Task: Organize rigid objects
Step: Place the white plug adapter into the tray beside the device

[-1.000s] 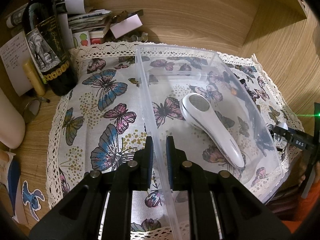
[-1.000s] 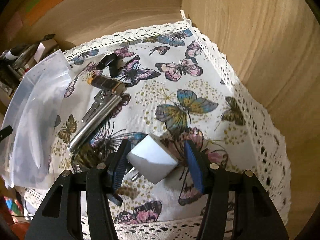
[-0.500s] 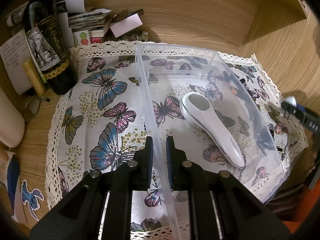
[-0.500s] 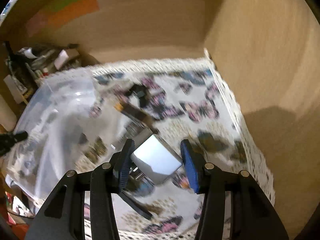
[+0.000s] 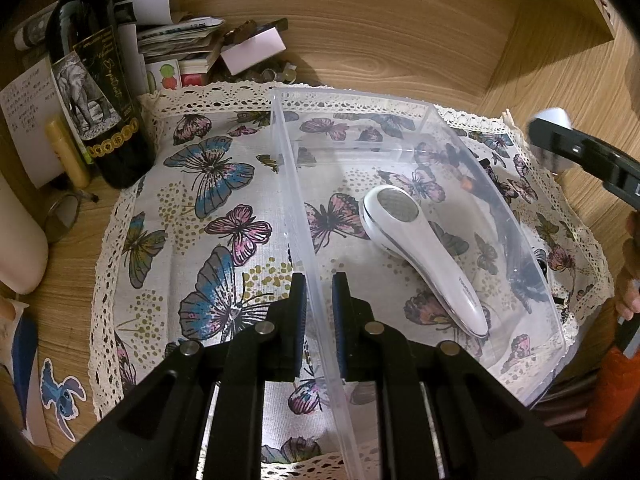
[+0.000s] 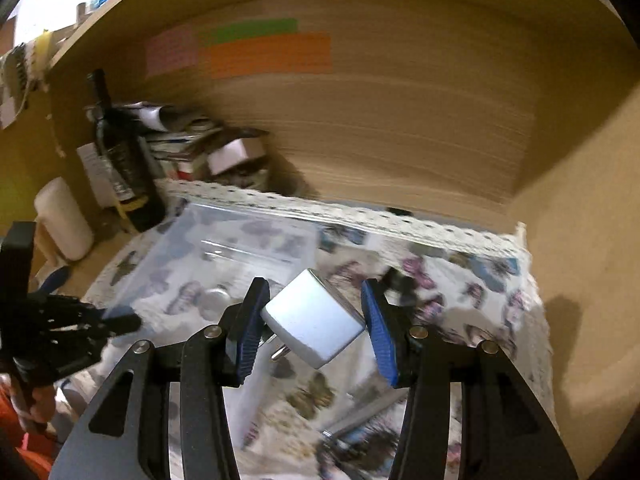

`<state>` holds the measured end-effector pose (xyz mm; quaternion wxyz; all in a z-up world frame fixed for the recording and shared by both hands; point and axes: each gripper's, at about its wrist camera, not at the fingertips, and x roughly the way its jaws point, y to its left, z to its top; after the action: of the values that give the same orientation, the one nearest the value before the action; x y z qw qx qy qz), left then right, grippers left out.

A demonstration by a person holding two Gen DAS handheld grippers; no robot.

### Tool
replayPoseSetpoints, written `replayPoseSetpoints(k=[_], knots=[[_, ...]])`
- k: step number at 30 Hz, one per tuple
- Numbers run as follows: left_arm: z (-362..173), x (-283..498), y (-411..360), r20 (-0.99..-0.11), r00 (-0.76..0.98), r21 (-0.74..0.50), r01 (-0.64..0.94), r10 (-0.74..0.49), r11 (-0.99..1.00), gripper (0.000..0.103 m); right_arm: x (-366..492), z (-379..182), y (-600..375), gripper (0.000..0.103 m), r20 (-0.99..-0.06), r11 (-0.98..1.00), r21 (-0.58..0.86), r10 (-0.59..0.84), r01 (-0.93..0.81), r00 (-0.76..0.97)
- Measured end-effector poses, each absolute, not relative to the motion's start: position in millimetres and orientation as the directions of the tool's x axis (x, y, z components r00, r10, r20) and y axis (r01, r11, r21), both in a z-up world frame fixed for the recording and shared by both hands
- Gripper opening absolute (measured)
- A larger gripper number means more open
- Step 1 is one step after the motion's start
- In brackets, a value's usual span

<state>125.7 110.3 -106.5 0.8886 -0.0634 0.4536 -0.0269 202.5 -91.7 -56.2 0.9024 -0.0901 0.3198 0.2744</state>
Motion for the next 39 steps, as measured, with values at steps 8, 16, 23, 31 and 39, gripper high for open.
replayPoseSetpoints(k=[8,16,23,31,39], knots=[[-106.3,125.8,111.0,-0.803,0.587,-0.141,-0.011,-0.108,0.990,0.012,213.1,-74.3,-52.0,0.045,-0.679,0.779,0.014,0.467,-0.627,0.566],[-106.2,125.8,111.2,-0.802,0.587,-0.140,-0.009,-0.108,0.990,0.012,223.8,-93.9,-35.6,0.045,-0.728,0.753,0.000,0.451,-0.657,0.516],[-106.2,125.8,111.4,-0.802,0.587,-0.141,-0.009,-0.109,0.990,0.012,227.6,-102.3,-24.1,0.045,-0.759,0.743,-0.028,0.420,-0.669,0.497],[-105.7,125.4,112.3,-0.802,0.586,-0.145,-0.009,-0.113,0.989,0.012,223.7,-91.2,-32.9,0.049,-0.742,0.754,-0.014,0.432,-0.657,0.512],[-106.1,126.1,112.2,-0.802,0.587,-0.143,-0.007,-0.111,0.990,0.012,211.6,-65.1,-68.0,0.050,-0.681,0.802,-0.024,0.424,-0.597,0.596]])
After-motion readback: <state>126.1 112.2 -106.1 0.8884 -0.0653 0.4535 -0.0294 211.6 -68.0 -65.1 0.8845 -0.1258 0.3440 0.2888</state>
